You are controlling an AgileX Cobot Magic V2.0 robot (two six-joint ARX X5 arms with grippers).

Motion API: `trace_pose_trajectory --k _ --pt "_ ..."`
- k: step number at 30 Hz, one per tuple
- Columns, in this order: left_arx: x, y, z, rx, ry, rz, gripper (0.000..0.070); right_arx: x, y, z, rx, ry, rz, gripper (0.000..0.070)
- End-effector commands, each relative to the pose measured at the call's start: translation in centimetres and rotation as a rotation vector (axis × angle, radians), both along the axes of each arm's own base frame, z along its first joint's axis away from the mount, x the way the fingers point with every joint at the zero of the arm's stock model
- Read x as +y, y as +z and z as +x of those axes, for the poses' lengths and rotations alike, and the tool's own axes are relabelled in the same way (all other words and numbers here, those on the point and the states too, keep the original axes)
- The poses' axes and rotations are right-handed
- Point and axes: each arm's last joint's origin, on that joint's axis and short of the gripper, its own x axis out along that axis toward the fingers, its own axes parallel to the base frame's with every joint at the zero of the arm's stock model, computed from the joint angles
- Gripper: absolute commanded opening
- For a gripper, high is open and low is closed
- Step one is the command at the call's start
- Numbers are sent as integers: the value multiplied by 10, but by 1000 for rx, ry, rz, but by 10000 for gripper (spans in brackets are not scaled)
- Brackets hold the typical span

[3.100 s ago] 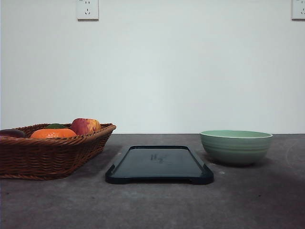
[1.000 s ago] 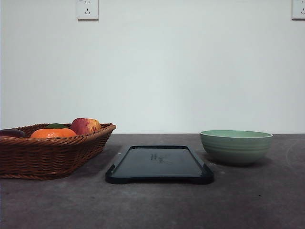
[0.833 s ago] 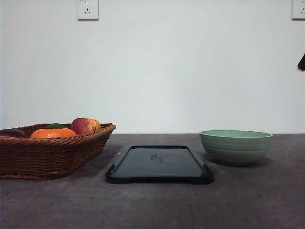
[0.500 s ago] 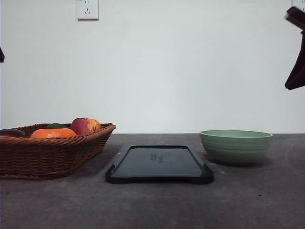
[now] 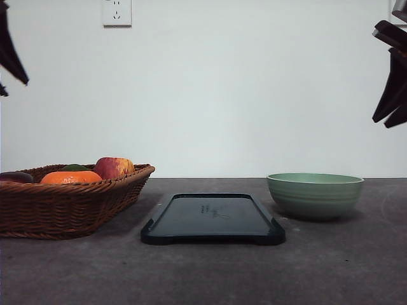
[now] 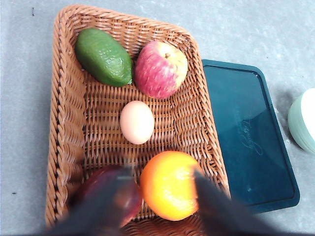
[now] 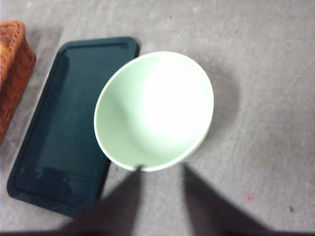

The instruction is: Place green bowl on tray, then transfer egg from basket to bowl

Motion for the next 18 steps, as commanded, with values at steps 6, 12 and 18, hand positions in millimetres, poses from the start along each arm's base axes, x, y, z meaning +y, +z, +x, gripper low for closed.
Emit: trace_pose_trajectory --k 6,12,18 --pt "-1 7 3 -35 -16 1 350 0 7 4 -7 -10 17 297" --pt "-1 7 3 -35 -15 1 350 -1 21 13 61 -37 20 297" --pt "-1 8 4 -41 -15 1 350 -1 31 40 179 -14 -7 296"
